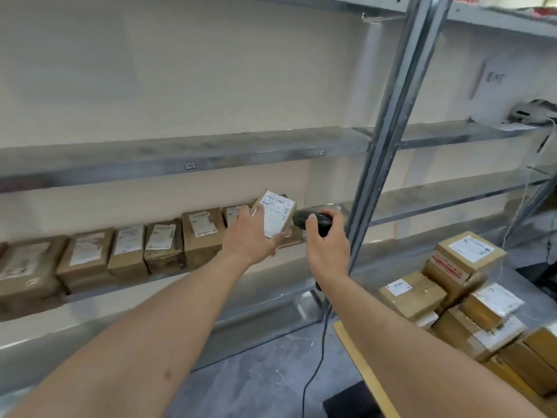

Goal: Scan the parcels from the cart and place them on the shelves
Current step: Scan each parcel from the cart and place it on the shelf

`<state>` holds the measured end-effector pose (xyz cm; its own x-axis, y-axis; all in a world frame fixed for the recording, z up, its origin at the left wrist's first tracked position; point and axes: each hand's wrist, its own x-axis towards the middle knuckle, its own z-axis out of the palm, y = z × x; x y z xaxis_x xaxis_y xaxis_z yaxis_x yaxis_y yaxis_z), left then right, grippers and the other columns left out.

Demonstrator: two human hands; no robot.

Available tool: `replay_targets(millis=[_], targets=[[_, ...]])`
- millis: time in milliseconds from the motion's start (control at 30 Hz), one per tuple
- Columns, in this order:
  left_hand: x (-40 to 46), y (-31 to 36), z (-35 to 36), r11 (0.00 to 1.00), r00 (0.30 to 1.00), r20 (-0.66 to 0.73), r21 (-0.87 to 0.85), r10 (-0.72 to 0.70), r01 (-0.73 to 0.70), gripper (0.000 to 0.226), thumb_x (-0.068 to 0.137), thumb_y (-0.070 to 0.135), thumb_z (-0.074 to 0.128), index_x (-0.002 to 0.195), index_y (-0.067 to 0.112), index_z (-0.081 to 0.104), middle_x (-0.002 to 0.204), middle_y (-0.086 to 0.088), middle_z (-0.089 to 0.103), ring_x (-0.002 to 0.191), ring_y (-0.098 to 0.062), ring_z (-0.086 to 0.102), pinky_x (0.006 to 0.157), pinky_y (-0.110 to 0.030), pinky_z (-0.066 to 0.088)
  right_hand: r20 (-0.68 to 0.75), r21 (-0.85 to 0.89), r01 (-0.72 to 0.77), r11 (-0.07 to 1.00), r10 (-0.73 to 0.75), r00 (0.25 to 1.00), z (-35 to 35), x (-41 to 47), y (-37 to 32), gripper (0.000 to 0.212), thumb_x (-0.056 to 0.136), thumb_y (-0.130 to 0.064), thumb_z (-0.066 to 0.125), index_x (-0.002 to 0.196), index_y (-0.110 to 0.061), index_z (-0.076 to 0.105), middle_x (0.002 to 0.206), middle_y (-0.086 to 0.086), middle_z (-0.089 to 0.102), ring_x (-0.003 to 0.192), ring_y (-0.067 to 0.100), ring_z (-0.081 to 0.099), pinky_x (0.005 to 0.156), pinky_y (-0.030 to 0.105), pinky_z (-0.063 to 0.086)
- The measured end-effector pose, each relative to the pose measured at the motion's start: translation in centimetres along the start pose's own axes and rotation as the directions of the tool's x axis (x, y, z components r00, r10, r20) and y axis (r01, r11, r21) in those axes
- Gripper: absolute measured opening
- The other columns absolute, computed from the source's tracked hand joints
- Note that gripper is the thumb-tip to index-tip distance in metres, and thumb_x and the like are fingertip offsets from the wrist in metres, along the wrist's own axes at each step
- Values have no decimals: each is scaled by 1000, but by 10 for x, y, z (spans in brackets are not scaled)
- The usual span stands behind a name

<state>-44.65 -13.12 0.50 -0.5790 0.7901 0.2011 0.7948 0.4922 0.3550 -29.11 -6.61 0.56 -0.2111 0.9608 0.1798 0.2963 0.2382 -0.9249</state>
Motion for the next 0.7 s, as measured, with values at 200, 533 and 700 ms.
replay_targets(millis=[200,533,700], targets=[[-33,-118,-46,987,987,-9,15,-162,162,93,87,72,62,157,19,34,142,-12,42,125,-37,55,95,-47,53,125,46,27,999,-32,992,104,-56,-43,23,101,-53,53,122,-44,50,108,-12,68,103,20,64,95,42,51],[-101,-318,-125,924,924,-57,40,-377,379,84,89,67,65,153,18,40,147,-10,41,128,-35,54,97,-44,50,313,73,97,993,-115,943,274,-166,-108,30,102,-50,56,129,-38,52,107,-12,66,101,20,64,91,39,50],[-135,-395,-160,864,863,-80,43,-498,502,86,88,70,63,153,18,39,145,-12,46,126,-36,56,93,-45,52,432,96,120,988,-150,889,346,-212,-134,25,103,-47,57,126,-38,52,100,-16,66,96,16,64,84,33,45]])
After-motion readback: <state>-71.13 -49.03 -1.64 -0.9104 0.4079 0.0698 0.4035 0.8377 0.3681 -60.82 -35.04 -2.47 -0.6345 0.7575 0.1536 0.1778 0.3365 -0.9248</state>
